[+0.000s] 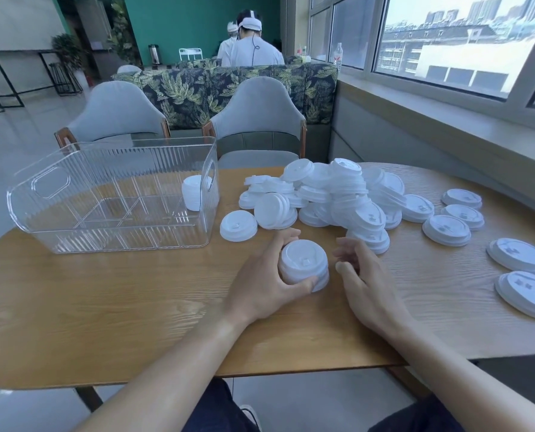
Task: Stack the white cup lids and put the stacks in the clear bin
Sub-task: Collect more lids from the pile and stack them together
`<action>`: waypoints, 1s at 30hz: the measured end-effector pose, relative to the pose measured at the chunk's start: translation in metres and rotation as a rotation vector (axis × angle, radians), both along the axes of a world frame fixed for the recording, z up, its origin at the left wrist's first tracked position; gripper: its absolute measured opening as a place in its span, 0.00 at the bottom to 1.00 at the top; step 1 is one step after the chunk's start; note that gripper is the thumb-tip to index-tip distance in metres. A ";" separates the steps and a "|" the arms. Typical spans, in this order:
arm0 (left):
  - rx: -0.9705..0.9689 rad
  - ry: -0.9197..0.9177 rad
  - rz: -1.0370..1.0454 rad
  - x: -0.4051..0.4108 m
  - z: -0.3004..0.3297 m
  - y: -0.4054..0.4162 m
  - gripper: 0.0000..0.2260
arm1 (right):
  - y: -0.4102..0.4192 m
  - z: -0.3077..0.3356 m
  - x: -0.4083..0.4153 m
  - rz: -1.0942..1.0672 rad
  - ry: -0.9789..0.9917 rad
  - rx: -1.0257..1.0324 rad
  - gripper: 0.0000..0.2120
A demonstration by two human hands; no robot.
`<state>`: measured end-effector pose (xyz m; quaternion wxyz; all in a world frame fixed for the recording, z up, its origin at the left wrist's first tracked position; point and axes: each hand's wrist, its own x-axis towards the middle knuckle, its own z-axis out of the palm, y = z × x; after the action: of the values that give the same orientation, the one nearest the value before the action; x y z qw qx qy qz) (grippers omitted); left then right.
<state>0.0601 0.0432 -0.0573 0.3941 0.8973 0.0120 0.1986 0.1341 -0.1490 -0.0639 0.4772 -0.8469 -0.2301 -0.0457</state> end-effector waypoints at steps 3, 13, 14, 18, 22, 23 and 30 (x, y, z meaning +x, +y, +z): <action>0.035 0.030 -0.018 0.003 -0.002 -0.001 0.36 | 0.001 -0.001 0.000 0.011 -0.022 -0.047 0.12; 0.077 0.125 -0.060 0.005 -0.003 0.001 0.37 | 0.004 0.001 -0.006 0.090 -0.119 -0.153 0.16; 0.080 0.134 -0.061 0.006 -0.004 0.001 0.37 | 0.004 0.001 -0.006 0.094 -0.135 -0.170 0.15; 0.114 0.153 -0.053 0.006 -0.004 0.001 0.35 | 0.005 -0.002 -0.004 0.096 -0.162 -0.221 0.16; 0.147 0.180 -0.015 0.006 -0.003 0.001 0.30 | 0.005 -0.003 -0.004 0.091 -0.156 -0.213 0.17; 0.153 0.183 -0.008 0.006 -0.003 0.002 0.30 | 0.006 -0.003 -0.004 0.092 -0.153 -0.214 0.17; 0.185 0.203 0.009 0.007 -0.003 0.004 0.30 | 0.006 -0.004 -0.004 0.102 -0.176 -0.217 0.17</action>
<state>0.0675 0.0470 -0.0601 0.3054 0.9452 0.0373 0.1087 0.1299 -0.1429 -0.0683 0.3625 -0.8735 -0.3174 -0.0702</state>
